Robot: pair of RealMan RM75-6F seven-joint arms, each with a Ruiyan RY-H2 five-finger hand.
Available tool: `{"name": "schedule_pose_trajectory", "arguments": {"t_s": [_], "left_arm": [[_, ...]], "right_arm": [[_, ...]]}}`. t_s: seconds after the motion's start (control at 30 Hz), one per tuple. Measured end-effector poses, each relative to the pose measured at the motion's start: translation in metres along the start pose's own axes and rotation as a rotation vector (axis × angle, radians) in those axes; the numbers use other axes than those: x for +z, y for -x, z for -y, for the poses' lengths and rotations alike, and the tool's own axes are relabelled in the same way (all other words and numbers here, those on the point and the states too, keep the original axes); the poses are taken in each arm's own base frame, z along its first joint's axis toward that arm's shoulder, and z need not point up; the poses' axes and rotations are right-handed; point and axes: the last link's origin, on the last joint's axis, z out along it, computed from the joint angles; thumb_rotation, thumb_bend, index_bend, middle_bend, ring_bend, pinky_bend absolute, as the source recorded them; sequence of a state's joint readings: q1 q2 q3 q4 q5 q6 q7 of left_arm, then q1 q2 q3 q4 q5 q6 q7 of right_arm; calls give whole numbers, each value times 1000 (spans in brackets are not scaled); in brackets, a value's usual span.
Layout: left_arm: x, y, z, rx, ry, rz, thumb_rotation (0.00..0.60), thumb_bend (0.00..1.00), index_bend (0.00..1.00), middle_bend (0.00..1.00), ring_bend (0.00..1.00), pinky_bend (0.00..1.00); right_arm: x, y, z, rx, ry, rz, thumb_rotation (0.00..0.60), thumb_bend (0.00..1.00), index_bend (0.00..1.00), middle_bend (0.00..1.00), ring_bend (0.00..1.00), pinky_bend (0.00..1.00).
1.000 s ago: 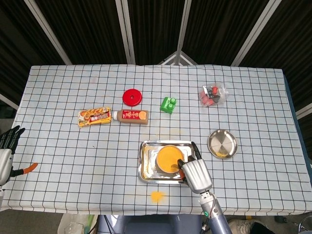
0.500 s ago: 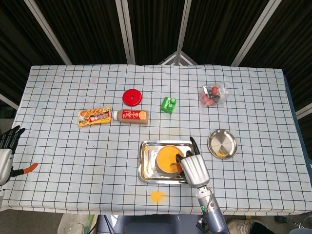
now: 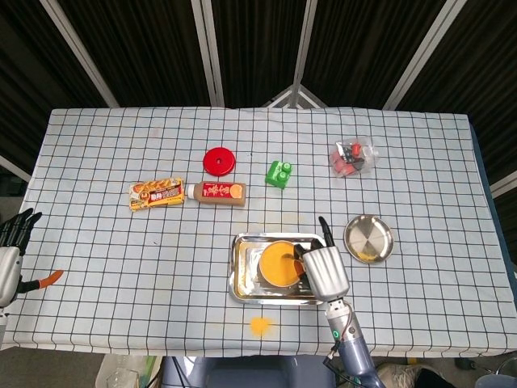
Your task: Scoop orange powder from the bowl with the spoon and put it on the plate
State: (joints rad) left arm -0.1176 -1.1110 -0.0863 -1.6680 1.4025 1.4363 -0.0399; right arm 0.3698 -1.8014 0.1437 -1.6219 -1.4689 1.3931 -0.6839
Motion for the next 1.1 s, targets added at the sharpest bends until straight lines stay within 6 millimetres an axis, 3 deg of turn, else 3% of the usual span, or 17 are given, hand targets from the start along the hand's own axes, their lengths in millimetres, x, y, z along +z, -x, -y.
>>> {"name": "schedule_pose_trajectory", "arguments": {"t_s": [0.5, 1.1], "left_arm": [[0, 0, -1, -3, 0, 1, 600, 1, 0, 0, 0, 0], [0, -1, 0, -10, -3, -10, 600, 1, 0, 0, 0, 0]], "right_arm": [[-3, -14, 4, 5, -22, -18, 600, 759, 952, 845, 536, 12], [6, 3, 4, 22, -21, -20, 600, 759, 952, 845, 536, 12]]}}
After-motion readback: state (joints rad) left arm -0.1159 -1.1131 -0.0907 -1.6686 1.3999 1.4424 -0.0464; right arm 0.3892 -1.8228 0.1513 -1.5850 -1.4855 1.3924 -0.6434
